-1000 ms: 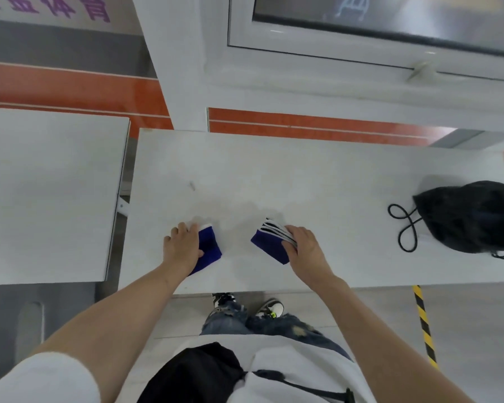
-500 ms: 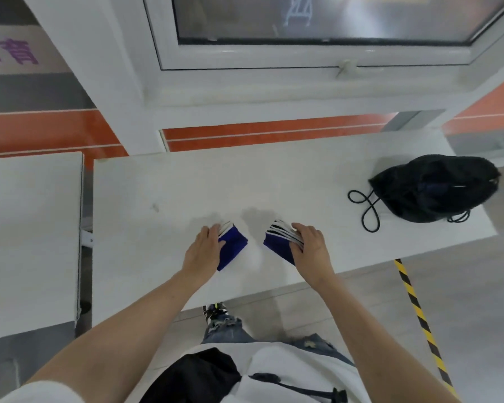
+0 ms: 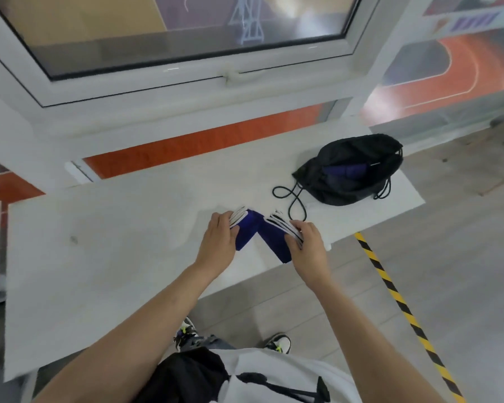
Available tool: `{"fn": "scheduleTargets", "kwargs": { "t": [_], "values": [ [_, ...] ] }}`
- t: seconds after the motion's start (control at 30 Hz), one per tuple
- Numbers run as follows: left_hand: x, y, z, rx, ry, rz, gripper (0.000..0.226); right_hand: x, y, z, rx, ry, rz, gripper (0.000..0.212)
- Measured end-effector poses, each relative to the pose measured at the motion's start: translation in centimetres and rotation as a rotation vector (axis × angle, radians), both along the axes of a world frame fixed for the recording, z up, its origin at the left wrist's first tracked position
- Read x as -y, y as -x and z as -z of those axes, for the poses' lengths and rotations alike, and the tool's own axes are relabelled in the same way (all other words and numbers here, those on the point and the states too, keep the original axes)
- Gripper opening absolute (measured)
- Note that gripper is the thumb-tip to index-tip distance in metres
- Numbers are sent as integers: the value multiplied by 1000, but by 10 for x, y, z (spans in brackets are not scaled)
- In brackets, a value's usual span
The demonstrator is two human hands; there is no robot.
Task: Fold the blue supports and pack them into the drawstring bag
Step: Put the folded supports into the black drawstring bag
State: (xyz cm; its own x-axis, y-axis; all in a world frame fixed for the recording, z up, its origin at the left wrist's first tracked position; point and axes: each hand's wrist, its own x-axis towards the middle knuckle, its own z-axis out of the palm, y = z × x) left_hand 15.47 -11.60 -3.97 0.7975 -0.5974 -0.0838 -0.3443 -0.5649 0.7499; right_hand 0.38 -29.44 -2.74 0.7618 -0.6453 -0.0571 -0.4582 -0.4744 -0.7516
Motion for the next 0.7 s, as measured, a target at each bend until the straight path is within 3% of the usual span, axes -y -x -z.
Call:
{"fn": "scheduleTargets", "kwargs": {
  "t": [0.27,0.7],
  "values": [
    [133,74,-25,-9,108,81,31,112,76,-19,95,-59,125,26],
    [294,36,-30,76,215,14,36,267,53,-21,155,142,133,24]
  ]
}}
